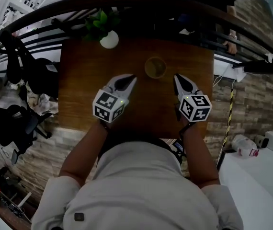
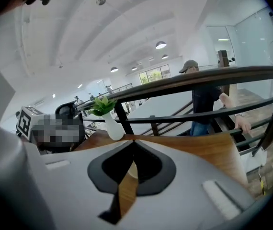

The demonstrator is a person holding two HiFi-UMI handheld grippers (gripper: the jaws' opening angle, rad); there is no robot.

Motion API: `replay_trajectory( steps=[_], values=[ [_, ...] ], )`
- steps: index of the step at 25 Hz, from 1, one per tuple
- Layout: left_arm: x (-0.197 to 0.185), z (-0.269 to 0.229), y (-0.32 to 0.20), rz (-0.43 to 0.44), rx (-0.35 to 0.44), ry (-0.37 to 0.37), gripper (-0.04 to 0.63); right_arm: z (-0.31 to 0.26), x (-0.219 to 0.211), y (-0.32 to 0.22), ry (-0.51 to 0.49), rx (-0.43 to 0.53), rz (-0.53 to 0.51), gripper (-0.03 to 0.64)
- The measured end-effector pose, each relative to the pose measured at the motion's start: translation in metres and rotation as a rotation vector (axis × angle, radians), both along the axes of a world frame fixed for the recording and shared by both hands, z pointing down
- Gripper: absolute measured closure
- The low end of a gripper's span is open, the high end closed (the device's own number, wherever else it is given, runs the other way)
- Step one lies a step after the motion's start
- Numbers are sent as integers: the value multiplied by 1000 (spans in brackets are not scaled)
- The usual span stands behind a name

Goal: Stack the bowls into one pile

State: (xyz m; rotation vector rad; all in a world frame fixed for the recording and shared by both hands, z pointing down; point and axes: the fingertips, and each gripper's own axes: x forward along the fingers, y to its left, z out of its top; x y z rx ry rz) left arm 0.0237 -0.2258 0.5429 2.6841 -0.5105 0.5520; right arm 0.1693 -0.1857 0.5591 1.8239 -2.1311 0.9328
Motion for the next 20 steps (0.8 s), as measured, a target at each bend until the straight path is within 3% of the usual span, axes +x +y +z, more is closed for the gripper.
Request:
replay_trajectory(
  steps=[13,20],
  values=[
    [-33,-86,54,-39,146,55,591,-99,-29,61,16,163,-68,609],
    [-46,-98,72,-70,170,65,591,-109,-37,81,16,187,-95,609]
  ],
)
